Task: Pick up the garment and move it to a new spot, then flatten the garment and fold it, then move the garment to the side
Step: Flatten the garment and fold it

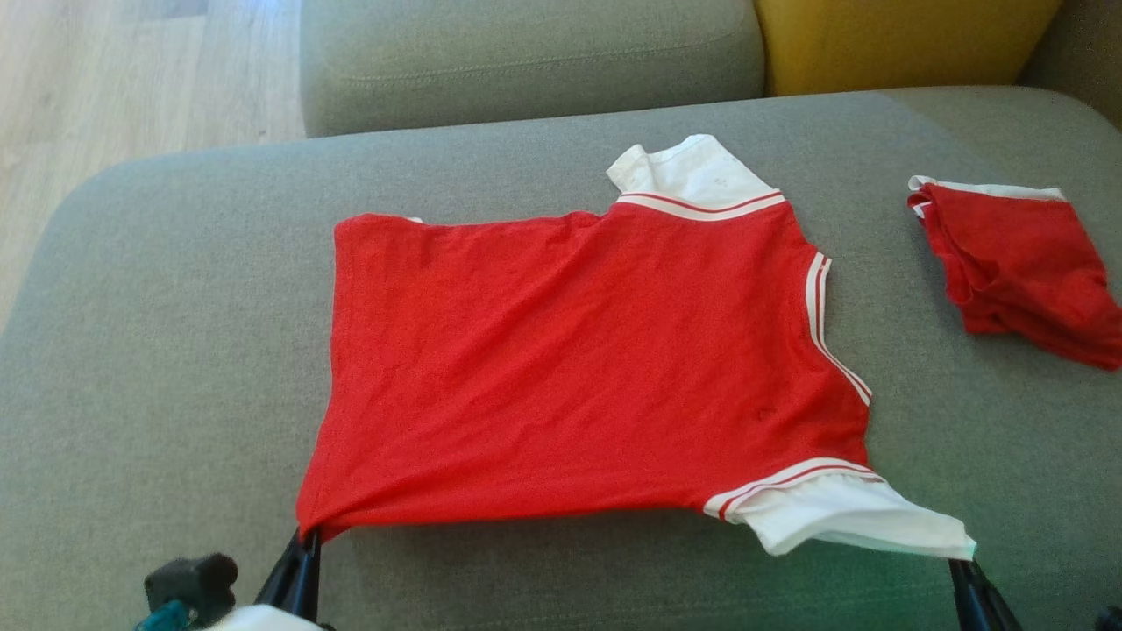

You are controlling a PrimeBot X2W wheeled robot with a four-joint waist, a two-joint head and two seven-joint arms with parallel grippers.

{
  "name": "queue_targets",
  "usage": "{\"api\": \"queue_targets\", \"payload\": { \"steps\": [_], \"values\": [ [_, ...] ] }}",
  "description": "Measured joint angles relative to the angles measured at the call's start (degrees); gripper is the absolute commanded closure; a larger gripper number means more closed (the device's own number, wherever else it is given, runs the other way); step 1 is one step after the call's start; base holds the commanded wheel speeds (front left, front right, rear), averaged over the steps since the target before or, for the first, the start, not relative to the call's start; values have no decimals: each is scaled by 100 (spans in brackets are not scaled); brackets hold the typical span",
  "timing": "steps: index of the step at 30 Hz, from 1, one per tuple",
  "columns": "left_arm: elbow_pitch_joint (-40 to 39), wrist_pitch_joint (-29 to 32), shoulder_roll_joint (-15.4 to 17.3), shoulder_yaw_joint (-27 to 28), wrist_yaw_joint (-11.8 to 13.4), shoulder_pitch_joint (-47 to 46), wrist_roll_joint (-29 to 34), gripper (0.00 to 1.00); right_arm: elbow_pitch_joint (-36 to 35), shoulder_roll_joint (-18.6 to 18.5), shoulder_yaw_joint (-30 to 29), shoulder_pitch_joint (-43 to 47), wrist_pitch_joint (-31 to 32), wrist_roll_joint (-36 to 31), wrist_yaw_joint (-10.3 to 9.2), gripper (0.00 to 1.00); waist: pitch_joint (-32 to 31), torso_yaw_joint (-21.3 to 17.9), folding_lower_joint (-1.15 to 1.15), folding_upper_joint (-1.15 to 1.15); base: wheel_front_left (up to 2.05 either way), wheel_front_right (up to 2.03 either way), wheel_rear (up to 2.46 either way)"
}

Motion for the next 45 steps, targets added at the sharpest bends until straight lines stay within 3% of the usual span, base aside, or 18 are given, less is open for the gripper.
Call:
{"api": "queue_targets", "payload": {
  "steps": [5,8,19,25,34,35,36,37,45],
  "values": [
    [-280,353,108,-24,41,-3,0,100,-14,1,3,-129,118,-207,0,100,120,4,0,0,0,0,0],
    [-292,715,214,-99,24,-97,0,100,-18,1,-13,-357,234,-757,0,100,236,27,0,0,0,0,0],
    [-75,1766,426,-248,-378,-1361,-304,100,377,-119,202,-1967,423,-1390,0,100,908,175,0,0,0,0,0],
    [132,1862,492,-205,-513,-1892,-431,100,1017,-394,234,-2821,256,-1410,0,100,1221,177,0,0,0,0,0],
    [633,1796,416,-155,-567,-2077,-625,100,1981,-469,511,-3319,-204,-1259,0,100,1486,130,1,0,0,0,0],
    [654,1759,377,-116,-572,-2080,-691,62,2078,-472,541,-3362,-272,-1248,0,98,1496,124,0,0,0,0,0],
    [671,1711,344,-87,-598,-2081,-750,0,2141,-481,561,-3394,-368,-1248,0,24,1501,119,1,0,0,0,0],
    [698,1647,328,-79,-625,-2080,-775,0,2195,-498,578,-3420,-465,-1247,0,0,1500,116,0,0,0,0,0],
    [668,501,12,87,-576,-2002,-697,0,2252,-559,702,-3465,-1214,-1240,0,0,1293,94,0,0,0,0,0]
  ]
}}
